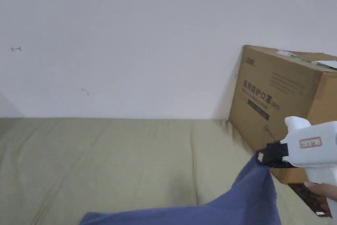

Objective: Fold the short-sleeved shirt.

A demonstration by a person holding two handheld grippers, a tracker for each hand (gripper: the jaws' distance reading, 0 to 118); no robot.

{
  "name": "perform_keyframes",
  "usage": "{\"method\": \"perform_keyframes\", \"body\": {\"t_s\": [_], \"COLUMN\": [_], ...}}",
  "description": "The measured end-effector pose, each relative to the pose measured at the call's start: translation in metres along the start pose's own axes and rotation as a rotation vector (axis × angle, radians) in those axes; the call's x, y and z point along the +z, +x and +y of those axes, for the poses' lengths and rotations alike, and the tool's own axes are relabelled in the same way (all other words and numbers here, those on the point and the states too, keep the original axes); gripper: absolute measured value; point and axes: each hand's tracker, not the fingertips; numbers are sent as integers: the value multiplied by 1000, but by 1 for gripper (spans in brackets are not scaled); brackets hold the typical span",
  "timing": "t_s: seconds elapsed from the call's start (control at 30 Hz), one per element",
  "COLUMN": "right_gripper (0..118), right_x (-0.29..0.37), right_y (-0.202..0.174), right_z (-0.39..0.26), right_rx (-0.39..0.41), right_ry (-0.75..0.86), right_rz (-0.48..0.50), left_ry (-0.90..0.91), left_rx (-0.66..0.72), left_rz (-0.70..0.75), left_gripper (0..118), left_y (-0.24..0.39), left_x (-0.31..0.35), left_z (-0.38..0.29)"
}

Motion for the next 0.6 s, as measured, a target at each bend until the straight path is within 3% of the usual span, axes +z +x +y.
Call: {"method": "perform_keyframes", "body": {"t_s": [0.3,0.6], "right_gripper": [0,0], "right_x": [107,103], "right_y": [-42,-60], "right_z": [79,174], "right_rx": [50,87], "right_ry": [203,302], "right_rz": [-34,-126], "left_ry": [131,146], "left_rx": [-100,-169], "left_rz": [-10,29], "left_gripper": [2,2], "left_y": [23,44], "left_x": [14,-10], "left_z": [130,237]}}
